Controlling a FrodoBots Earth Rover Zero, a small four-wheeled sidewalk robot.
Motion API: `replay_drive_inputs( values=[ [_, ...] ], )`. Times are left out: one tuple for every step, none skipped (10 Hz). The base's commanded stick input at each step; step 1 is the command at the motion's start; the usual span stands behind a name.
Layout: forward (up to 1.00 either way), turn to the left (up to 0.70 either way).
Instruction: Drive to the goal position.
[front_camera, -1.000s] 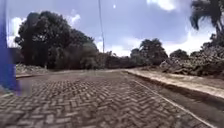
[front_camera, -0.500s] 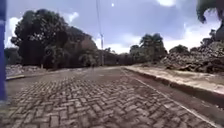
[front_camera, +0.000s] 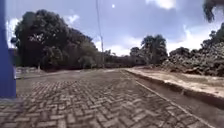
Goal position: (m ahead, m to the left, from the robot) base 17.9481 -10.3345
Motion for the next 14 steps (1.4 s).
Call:
replay_drive_inputs(
  values=[
    [1.0,0.0],
    [1.0,0.0],
    [1.0,0.0],
    [1.0,0.0],
    [1.0,0.0],
    [1.0,0.0],
    [1.0,0.0],
    [1.0,0.0],
    [1.0,0.0],
    [1.0,0.0],
    [1.0,0.0],
    [1.0,0.0],
    [1.0,0.0],
    [1.0,0.0]
  ],
)
